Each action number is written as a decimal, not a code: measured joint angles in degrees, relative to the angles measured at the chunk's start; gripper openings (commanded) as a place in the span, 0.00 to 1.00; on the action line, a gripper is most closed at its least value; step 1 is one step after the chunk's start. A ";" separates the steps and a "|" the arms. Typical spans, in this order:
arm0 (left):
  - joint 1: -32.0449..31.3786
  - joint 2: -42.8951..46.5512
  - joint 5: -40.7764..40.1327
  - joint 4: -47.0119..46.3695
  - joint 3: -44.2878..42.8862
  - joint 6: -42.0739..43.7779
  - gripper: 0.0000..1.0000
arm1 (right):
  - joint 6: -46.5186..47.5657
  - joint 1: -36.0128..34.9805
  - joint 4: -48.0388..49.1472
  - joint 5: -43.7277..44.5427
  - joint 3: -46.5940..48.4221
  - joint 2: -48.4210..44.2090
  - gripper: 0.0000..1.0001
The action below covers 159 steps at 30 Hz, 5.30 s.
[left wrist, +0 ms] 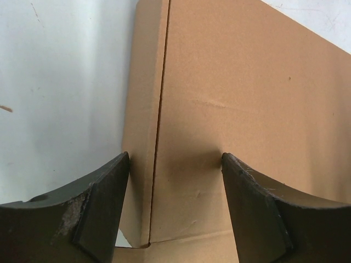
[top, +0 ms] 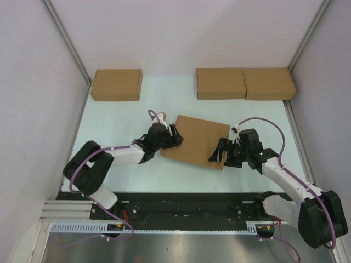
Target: Fold the paper box
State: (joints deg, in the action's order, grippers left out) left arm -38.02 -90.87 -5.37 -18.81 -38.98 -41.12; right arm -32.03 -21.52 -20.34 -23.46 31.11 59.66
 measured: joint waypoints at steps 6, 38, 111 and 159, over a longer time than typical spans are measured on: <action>-0.11 0.02 0.35 -0.02 0.22 -0.35 0.73 | 2.19 0.59 -1.09 1.66 0.52 0.00 1.00; 1.03 7.91 3.10 4.42 5.09 -0.87 0.74 | 1.03 4.76 0.11 -4.63 0.55 1.64 1.00; 3.48 20.13 18.84 26.27 6.21 1.64 0.43 | 1.09 2.97 0.37 -3.82 3.41 7.58 0.98; 6.80 21.44 20.68 7.37 16.06 -3.96 0.43 | 3.54 -2.29 -1.84 6.10 4.50 5.99 0.94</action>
State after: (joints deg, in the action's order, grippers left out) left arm -31.22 -69.43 15.31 -11.44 -22.92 -45.08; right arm -28.49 -23.81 -22.17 -17.37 35.62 65.65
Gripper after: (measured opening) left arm 0.413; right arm 0.936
